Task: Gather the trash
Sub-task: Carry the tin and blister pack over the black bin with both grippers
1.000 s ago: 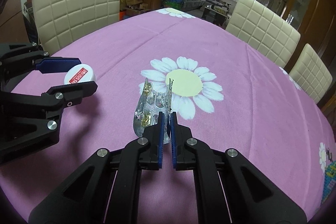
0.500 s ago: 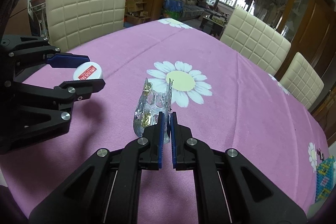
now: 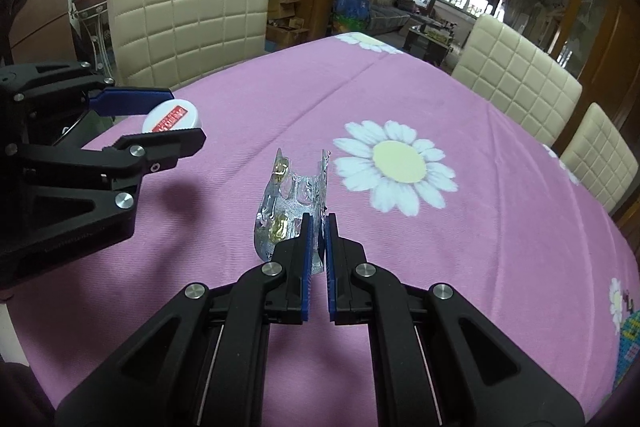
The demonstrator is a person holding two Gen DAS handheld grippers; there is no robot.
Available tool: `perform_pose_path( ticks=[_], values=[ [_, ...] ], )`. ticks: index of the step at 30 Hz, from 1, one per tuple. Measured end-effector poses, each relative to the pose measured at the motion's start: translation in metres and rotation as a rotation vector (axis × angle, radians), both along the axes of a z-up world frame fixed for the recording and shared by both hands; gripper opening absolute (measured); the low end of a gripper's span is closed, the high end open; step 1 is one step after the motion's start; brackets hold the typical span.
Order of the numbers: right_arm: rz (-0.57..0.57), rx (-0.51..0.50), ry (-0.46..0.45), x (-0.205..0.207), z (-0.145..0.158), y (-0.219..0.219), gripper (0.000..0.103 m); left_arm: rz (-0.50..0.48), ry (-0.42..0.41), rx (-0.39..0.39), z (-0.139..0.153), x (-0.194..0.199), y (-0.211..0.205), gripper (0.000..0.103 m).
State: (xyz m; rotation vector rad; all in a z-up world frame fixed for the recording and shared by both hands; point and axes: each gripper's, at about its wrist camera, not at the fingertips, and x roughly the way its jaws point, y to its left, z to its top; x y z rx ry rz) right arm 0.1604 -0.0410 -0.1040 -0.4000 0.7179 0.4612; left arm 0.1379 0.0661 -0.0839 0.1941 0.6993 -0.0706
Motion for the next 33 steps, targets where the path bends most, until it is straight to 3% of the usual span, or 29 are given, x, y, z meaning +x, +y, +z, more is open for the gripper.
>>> perform_pose_path(
  ticks=[12,20,33],
  values=[
    [0.19,0.029,-0.05,-0.033,0.035,0.09,0.007,0.161,-0.061,0.003,0.019,-0.047,0.09,0.039],
    [0.323,0.026,-0.065,-0.06,0.038,0.158,0.007,0.308,-0.076,0.018,0.021,-0.083,0.152,0.039],
    [0.42,0.007,-0.061,-0.078,0.037,0.209,0.007,0.412,-0.068,0.003,0.009,-0.108,0.192,0.039]
  ],
)
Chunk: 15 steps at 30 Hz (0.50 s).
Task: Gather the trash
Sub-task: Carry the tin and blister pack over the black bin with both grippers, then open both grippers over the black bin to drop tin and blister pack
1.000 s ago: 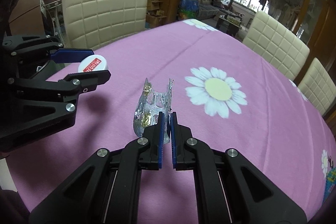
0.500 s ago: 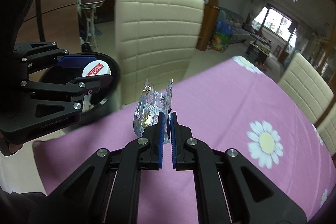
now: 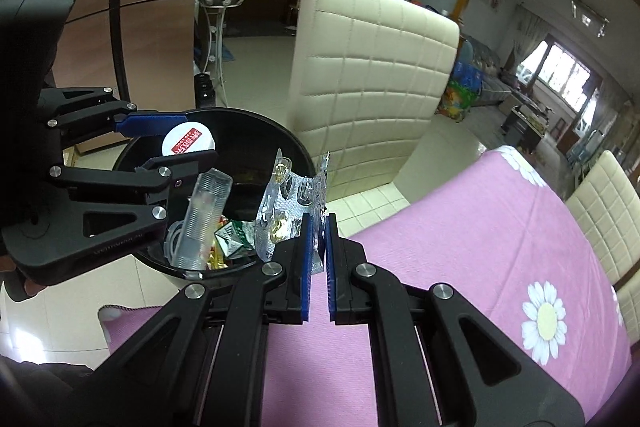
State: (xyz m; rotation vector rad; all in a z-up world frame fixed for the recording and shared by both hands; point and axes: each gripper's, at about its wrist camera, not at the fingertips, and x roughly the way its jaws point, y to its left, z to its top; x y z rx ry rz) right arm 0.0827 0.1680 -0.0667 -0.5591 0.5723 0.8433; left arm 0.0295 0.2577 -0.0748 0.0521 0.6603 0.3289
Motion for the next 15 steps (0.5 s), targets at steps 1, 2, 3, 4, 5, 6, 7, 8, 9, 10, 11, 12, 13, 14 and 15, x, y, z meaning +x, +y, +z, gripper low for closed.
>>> perform_pose_path(
  ticks=[1,2,3,4,5,6,7,8,9,10,11,12,13,14,15],
  values=[
    [0.003,-0.001,0.001,-0.001,0.0,0.002,0.007,0.007,-0.002,0.002,0.0,-0.002,0.002,0.039],
    [0.006,-0.002,0.002,-0.002,0.0,0.004,0.007,0.014,-0.006,0.0,0.0,-0.005,0.005,0.039],
    [0.008,-0.002,0.003,-0.003,0.0,0.005,0.007,0.022,-0.01,-0.003,0.001,-0.006,0.007,0.039],
    [0.012,-0.003,0.004,-0.004,0.0,0.007,0.007,0.028,-0.014,-0.006,0.001,-0.008,0.009,0.039],
    [0.016,-0.006,0.005,-0.005,-0.001,0.01,0.007,0.035,-0.016,-0.011,0.001,-0.01,0.012,0.039],
    [0.019,-0.009,0.005,-0.005,-0.002,0.012,0.007,0.043,-0.018,-0.018,0.001,-0.012,0.015,0.039],
    [0.023,-0.012,0.007,-0.006,-0.003,0.015,0.007,0.048,-0.018,-0.022,-0.001,-0.014,0.019,0.039],
    [0.027,-0.014,0.008,-0.006,-0.004,0.017,0.007,0.053,-0.016,-0.024,-0.002,-0.015,0.021,0.039],
    [0.03,-0.016,0.01,-0.006,-0.004,0.017,0.007,0.06,-0.011,-0.028,-0.003,-0.016,0.024,0.039],
    [0.034,-0.018,0.012,-0.006,-0.004,0.019,0.007,0.063,-0.007,-0.03,-0.005,-0.016,0.026,0.039],
    [0.037,-0.019,0.013,-0.005,-0.005,0.021,0.007,0.07,-0.003,-0.033,-0.006,-0.017,0.028,0.039],
    [0.04,-0.02,0.015,-0.006,-0.006,0.023,0.007,0.073,-0.001,-0.038,-0.007,-0.017,0.029,0.039],
    [0.042,-0.021,0.016,-0.007,-0.006,0.024,0.007,0.075,0.002,-0.044,-0.009,-0.018,0.031,0.039],
    [0.046,-0.023,0.017,-0.007,-0.007,0.026,0.007,0.075,0.004,-0.05,-0.01,-0.019,0.033,0.039],
    [0.048,-0.025,0.017,-0.008,-0.008,0.029,0.007,0.076,0.006,-0.053,-0.011,-0.02,0.034,0.039]
  ],
)
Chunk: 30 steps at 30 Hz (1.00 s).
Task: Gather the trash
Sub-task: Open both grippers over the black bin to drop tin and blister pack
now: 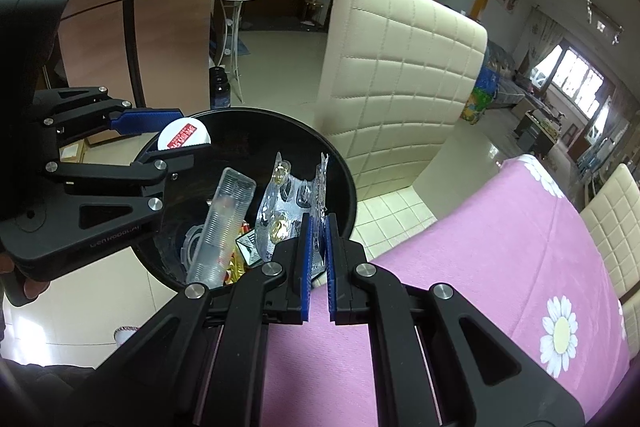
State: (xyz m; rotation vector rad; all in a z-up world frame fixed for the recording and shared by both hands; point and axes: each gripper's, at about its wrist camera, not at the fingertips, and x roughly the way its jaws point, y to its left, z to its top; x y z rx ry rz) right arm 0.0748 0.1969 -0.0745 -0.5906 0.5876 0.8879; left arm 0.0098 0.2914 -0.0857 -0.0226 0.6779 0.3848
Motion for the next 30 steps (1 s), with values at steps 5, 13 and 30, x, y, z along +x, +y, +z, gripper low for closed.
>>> perform_pose_path(
  ticks=[5,13,30],
  values=[
    [0.004,-0.008,0.004,0.001,-0.002,0.007,0.008,0.006,-0.001,-0.024,-0.002,-0.005,0.007,0.039],
    [-0.003,-0.022,0.009,0.0,-0.004,0.006,0.009,0.054,-0.017,-0.048,0.0,-0.012,0.018,0.077],
    [0.021,-0.024,-0.008,-0.007,-0.003,0.016,0.009,0.064,-0.031,0.0,-0.001,-0.017,0.016,0.077]
  ],
)
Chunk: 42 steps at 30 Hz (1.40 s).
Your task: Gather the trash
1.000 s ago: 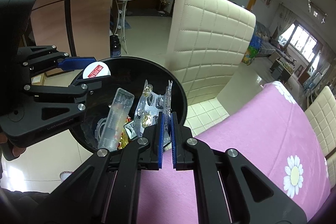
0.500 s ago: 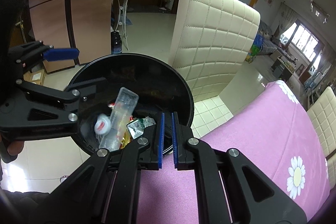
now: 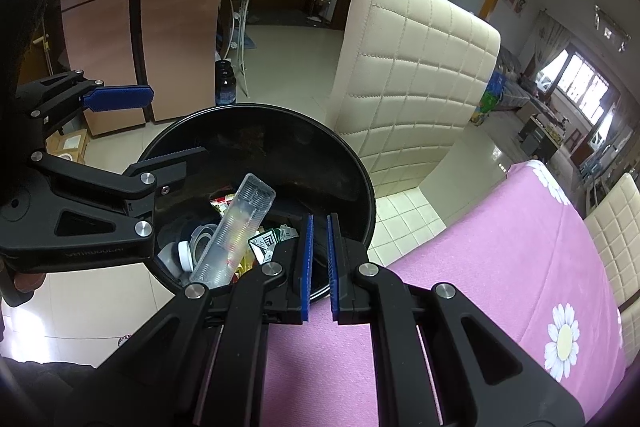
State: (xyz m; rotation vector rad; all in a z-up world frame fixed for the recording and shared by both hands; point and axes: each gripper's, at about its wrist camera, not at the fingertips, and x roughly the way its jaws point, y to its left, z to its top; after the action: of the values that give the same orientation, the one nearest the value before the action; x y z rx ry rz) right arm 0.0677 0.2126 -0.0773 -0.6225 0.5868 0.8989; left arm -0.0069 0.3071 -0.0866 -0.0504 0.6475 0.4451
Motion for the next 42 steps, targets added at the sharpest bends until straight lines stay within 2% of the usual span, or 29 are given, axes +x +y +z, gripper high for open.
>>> perform_pose_path(
  ticks=[6,8,9,10,11,12,15,25,42],
  values=[
    [0.007,-0.026,-0.018,-0.004,-0.004,0.006,0.009,0.012,0.0,-0.004,0.001,-0.003,0.003,0.077],
    [-0.002,-0.037,-0.025,-0.003,-0.006,0.006,0.012,0.013,0.002,-0.005,0.0,-0.003,0.003,0.077],
    [-0.009,-0.04,-0.02,-0.002,-0.007,0.006,0.024,0.014,0.003,-0.008,0.0,-0.003,0.004,0.077],
    [-0.019,-0.036,-0.026,-0.001,-0.007,0.004,0.059,0.014,0.003,-0.011,0.0,-0.004,0.004,0.077],
    [-0.038,-0.007,-0.064,-0.002,-0.005,-0.001,0.085,0.013,0.001,-0.015,0.0,-0.004,0.004,0.077],
    [-0.044,0.032,-0.112,-0.005,-0.001,-0.006,0.097,0.011,-0.001,-0.019,0.0,-0.004,0.004,0.08],
    [-0.058,0.013,-0.137,-0.005,0.0,-0.008,0.098,0.011,-0.005,-0.008,0.0,-0.003,0.001,0.083],
    [-0.077,0.017,-0.124,0.001,0.002,-0.023,0.099,-0.031,-0.009,0.008,0.004,0.006,-0.016,0.083],
    [-0.134,0.01,-0.163,0.007,0.008,-0.06,0.099,-0.133,-0.016,0.039,0.014,0.022,-0.061,0.084]
  ],
)
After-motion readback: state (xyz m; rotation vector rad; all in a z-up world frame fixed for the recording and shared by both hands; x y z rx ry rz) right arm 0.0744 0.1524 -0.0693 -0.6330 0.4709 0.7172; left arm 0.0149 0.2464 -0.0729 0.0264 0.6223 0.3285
